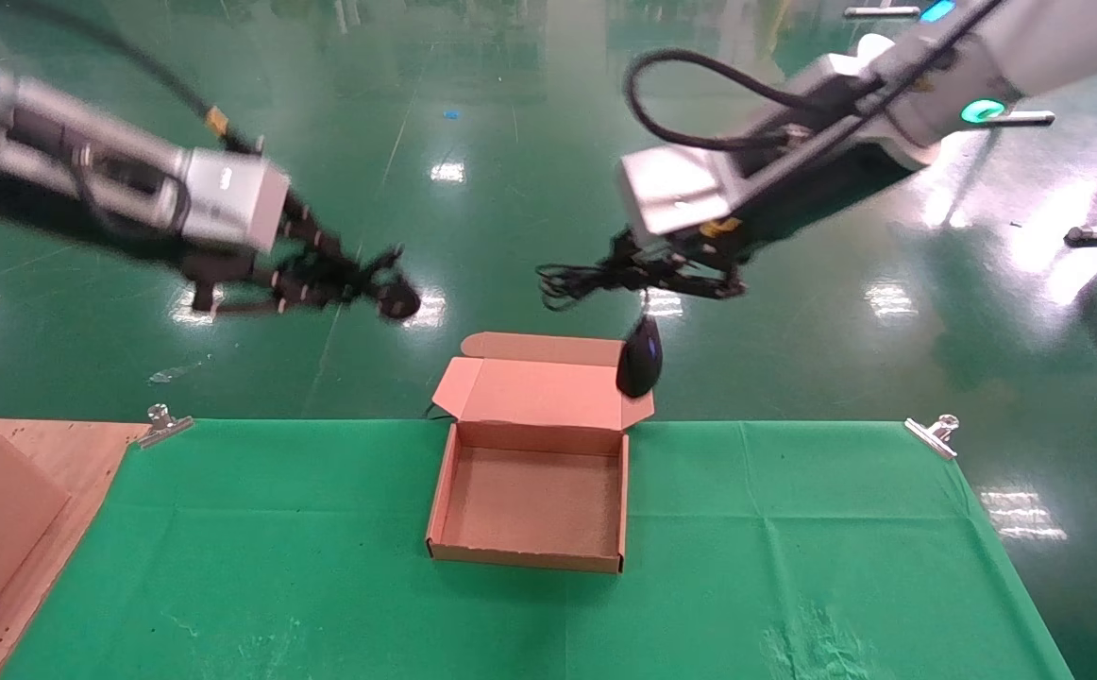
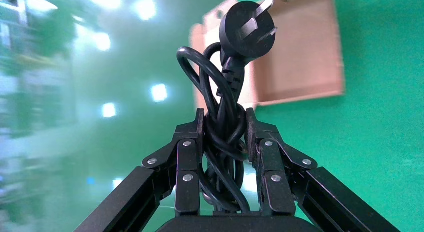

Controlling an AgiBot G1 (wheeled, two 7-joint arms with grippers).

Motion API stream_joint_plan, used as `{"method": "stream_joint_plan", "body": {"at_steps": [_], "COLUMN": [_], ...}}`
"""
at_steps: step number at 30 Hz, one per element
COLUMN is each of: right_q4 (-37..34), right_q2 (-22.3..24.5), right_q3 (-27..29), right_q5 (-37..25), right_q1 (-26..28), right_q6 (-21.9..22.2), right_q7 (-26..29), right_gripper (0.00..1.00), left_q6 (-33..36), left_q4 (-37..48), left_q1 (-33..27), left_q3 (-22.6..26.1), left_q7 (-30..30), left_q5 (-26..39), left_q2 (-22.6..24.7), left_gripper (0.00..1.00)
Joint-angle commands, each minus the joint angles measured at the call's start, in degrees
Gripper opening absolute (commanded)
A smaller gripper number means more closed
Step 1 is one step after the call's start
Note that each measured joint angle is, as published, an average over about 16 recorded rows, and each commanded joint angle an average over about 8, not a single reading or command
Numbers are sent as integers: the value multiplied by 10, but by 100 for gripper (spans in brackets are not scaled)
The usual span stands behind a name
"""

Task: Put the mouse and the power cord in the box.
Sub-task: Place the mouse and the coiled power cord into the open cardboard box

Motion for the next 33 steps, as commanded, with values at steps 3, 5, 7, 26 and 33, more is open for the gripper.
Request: {"method": "stream_joint_plan", "body": {"at_steps": [3, 5, 7, 26, 33], "right_q4": [33, 50, 63, 76, 53], "right_q2": [-13, -12, -12, -6, -4], "right_q3": [-7, -15, -24, -77, -86], "right_q5": [8, 15, 20, 78, 89], "right_q1": [-3, -10, -14, -17, -13], "right_q6": [13, 14, 14, 22, 30], "right_q7": [28, 42, 54, 73, 55], "right_gripper": [0, 0, 0, 0, 0], "left_q6": [3, 6, 8, -17, -161], "left_q4": [-16, -17, -16, -30, -108], "left_q1": [-22, -22, -19, 36, 148], "left_q3": [-3, -4, -6, -2, 12], "left_q7": [-5, -5, -5, 40, 93], "left_q5": [-4, -7, -10, -18, 12], "left_q2": [11, 13, 12, 39, 66], "left_gripper": [0, 0, 0, 0, 0]}}
